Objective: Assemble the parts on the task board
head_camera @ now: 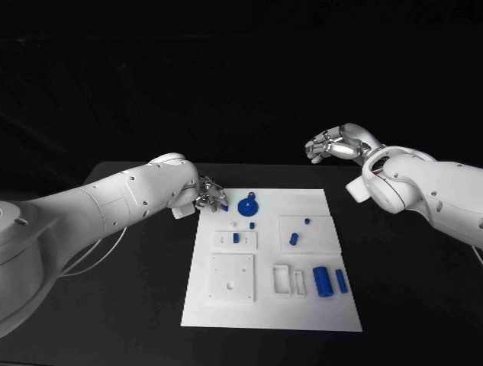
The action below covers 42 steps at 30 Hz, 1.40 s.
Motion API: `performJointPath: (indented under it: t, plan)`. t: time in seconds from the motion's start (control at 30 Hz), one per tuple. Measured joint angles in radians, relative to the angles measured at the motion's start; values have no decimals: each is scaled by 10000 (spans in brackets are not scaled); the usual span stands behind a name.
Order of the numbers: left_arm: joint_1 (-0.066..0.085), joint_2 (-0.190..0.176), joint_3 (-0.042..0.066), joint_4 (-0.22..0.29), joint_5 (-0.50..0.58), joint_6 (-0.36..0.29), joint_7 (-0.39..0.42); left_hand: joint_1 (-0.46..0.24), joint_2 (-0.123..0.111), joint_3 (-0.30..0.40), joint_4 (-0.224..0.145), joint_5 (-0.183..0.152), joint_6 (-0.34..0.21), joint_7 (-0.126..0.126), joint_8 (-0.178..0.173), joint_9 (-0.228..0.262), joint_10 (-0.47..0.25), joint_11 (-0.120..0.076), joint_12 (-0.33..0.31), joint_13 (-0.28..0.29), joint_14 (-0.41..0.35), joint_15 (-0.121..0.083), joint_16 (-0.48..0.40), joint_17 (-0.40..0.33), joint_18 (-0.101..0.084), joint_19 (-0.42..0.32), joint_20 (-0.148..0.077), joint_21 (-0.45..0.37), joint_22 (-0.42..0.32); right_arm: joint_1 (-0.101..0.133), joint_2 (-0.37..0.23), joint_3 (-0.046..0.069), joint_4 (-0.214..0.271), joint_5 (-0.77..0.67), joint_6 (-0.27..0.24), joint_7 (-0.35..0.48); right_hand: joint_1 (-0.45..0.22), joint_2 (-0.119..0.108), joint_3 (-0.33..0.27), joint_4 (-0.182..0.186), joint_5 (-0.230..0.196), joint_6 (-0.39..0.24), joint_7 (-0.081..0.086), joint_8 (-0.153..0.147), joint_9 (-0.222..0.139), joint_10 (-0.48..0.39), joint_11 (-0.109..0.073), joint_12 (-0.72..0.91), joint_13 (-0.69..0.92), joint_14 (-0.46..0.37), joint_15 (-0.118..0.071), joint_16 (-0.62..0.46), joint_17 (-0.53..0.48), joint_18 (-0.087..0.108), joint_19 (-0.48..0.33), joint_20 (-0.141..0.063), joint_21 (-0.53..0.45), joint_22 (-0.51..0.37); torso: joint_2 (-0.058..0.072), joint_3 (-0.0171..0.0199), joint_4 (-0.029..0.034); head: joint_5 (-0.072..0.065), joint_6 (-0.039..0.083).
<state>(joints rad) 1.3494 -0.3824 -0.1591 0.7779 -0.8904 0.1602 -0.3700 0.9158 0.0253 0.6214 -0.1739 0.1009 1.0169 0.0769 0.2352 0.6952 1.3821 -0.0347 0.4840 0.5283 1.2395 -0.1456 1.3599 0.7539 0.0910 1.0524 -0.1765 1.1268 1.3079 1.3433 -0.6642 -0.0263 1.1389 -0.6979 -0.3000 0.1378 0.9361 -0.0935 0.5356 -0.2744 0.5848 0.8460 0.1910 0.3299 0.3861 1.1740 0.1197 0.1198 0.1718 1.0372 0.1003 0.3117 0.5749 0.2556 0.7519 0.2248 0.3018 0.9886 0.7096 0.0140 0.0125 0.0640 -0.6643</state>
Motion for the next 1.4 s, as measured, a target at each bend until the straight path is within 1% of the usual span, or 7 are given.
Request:
performJointPath:
  t: [0.43,0.73,0.8,0.87,1.07,1.3,1.4]
  plan:
    - [-24,-58,-10,42,243,6,12,-130,249,160,-383,673,172,-23,41,-1,1,1,-1,67,-1,15,0,119,-2,-15,20,38,-1,0,-3,0,-8,0,0,2,0,0,0,0,0,0,0,0,-9,0,0,0,0,5,-5,0,0,0,0,0,0,0,0,4,2,0,9]
    - [-34,-266,-13,344,516,-189,26,-173,285,217,-579,1636,298,-33,220,-1,291,-103,-1,128,152,-79,5,278,-11,-21,14,64,-2,0,-10,0,-12,0,0,3,0,0,0,0,0,0,0,0,-8,0,0,-39,0,6,-6,0,0,0,0,0,0,0,-6,4,12,14,28]
    - [-34,-425,-13,590,559,-315,44,-244,216,217,-580,1954,314,-21,297,-1,399,-141,-1,153,158,-82,39,315,-12,-21,15,76,-3,0,-21,0,-11,0,0,4,0,0,0,0,0,0,0,0,-8,0,0,-39,0,6,-6,0,0,0,0,0,0,0,-6,4,12,18,30]
    - [-34,-602,-13,870,592,-460,64,-334,128,177,-620,2479,329,-13,411,0,515,-178,24,195,209,-102,39,349,-13,-21,15,76,-3,0,-34,0,-11,0,0,4,0,0,0,0,0,0,0,0,-8,0,0,-39,-6,7,-6,0,0,1,0,0,0,0,-8,3,13,20,35]
    - [-29,-1237,-11,1903,656,-1123,155,-304,-170,175,-622,3289,553,-5,525,-1,727,-283,312,371,281,-164,39,439,-19,69,-25,76,-3,0,-101,0,2,0,-1,4,0,0,0,0,0,0,0,0,-8,0,0,-39,-8,6,-6,0,0,1,0,0,0,0,-21,6,27,34,37]
    - [-26,-1942,-15,2949,669,-1871,244,-155,-449,138,-662,3376,676,-22,583,-1,796,-351,652,590,348,-168,148,622,-55,131,-58,76,-10,0,-159,-1,33,2,-2,4,0,0,0,0,0,0,0,0,-7,0,0,-39,-8,7,-6,0,0,1,0,0,0,0,-53,17,65,36,28]
    - [-23,-2247,-40,3422,632,-2130,265,-102,-579,176,-701,3247,712,-20,587,-1,801,-356,832,689,385,-174,188,700,-60,166,-91,76,-16,0,-184,-1,81,4,-3,3,0,0,0,0,0,0,0,0,-7,0,0,-39,-8,7,-7,0,0,0,0,0,0,0,-74,22,90,26,9]
